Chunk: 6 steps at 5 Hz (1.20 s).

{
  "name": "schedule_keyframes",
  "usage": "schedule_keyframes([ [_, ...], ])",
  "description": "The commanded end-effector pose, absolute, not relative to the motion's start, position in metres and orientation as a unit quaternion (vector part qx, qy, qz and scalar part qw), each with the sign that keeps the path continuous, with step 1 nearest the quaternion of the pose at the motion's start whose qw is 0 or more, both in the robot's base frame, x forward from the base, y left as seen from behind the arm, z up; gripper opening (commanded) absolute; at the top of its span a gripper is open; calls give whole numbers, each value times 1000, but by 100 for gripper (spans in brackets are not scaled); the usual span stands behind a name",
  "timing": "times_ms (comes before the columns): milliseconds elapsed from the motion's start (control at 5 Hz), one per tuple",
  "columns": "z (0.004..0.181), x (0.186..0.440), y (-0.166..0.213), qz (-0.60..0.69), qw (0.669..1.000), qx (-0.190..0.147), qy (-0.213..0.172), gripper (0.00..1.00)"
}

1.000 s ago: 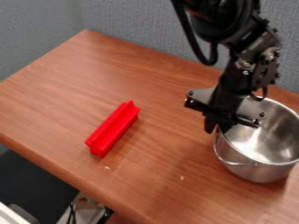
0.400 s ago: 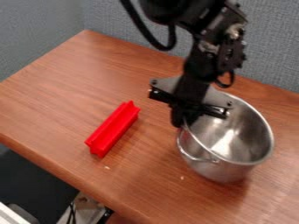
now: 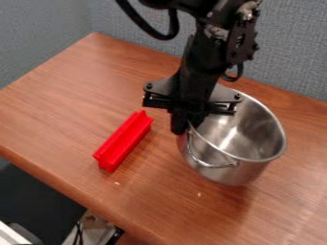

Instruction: Move the red object from the metal pot to the table

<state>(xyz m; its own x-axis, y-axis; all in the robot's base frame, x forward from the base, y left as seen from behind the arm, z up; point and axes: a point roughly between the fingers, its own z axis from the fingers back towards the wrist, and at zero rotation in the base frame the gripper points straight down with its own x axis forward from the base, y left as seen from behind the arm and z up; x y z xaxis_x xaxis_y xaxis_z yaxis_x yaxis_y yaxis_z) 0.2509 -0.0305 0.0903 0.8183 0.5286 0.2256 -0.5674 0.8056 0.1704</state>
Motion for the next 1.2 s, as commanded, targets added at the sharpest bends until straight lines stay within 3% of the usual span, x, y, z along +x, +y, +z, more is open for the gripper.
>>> schedule_keyframes([
  [0, 90, 263, -33, 224, 964, 100, -107, 0],
  [400, 59, 276, -19, 168, 973, 103, -121, 0],
  [600, 70, 280, -17, 180, 970, 89, -140, 0],
  [1000, 29, 291, -33, 243, 959, 98, -112, 0],
])
